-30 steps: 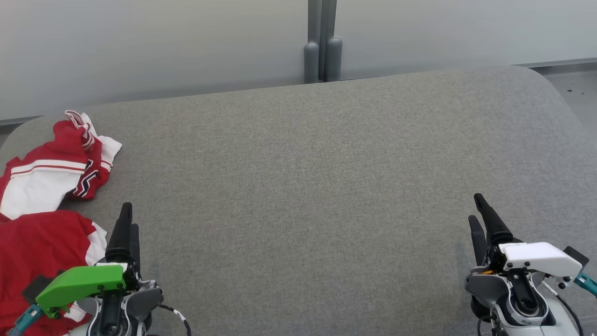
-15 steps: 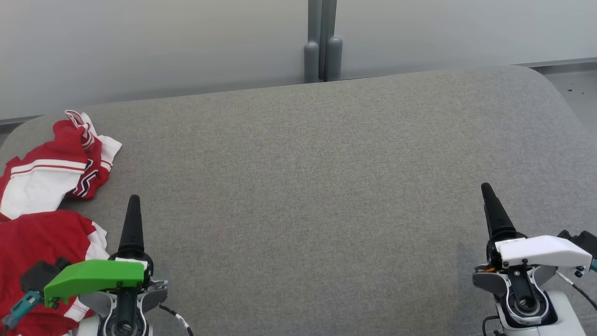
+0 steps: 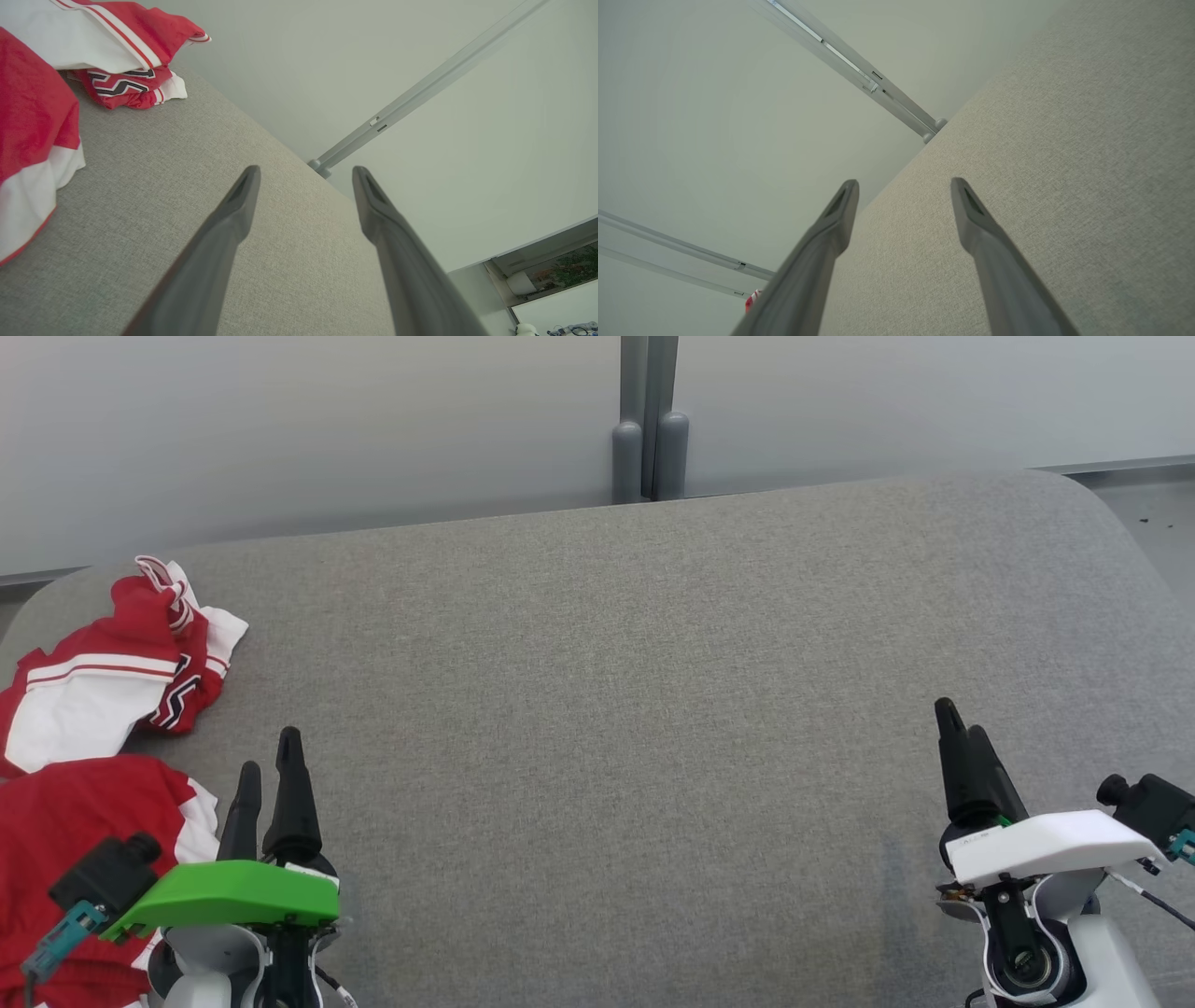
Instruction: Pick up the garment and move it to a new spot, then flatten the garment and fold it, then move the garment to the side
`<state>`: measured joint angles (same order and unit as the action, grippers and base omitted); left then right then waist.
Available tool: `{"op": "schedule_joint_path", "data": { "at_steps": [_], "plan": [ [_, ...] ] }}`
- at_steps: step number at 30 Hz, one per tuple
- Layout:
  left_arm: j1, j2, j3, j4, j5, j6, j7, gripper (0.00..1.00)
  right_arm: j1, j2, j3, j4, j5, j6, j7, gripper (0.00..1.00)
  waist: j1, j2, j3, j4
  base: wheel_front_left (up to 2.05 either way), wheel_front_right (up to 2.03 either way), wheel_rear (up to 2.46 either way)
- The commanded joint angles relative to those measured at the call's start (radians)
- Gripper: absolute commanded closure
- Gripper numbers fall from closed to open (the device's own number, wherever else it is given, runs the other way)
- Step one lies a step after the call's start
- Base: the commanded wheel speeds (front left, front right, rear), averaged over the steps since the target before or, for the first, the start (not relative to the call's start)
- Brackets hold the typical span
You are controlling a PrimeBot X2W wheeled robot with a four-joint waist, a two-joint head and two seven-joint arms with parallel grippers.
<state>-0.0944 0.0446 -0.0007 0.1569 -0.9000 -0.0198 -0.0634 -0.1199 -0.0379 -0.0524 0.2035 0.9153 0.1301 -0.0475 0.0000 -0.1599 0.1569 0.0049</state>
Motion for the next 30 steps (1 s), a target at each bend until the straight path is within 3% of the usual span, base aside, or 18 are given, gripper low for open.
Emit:
{"op": "schedule_joint_path", "data": {
  "at_steps": [1, 14, 30],
  "plan": [
    [0.003, 0.01, -0.004, -0.025, 0.055, 0.006, -0.012, 0.0, 0.002, -0.008, 0.008, -0.027, -0.05, 0.0, -0.014, 0.0, 0.0, 0.0, -0.001, 0.0, 0.0, 0.0, 0.0],
    [0.053, 0.043, -0.042, -0.049, 0.266, 0.03, -0.052, 0.0, 0.041, -0.009, 0.036, -0.058, -0.255, 0.0, -0.058, 0.0, 0.0, 0.0, -0.009, 0.002, 0.0, 0.0, 0.0],
    [0.088, 0.046, -0.07, -0.035, 0.412, 0.038, -0.093, 0.0, 0.069, -0.011, 0.069, -0.077, -0.446, 0.001, -0.101, 0.0, 0.0, 0.0, -0.018, 0.003, 0.0, 0.0, 0.0]
  ]
}}
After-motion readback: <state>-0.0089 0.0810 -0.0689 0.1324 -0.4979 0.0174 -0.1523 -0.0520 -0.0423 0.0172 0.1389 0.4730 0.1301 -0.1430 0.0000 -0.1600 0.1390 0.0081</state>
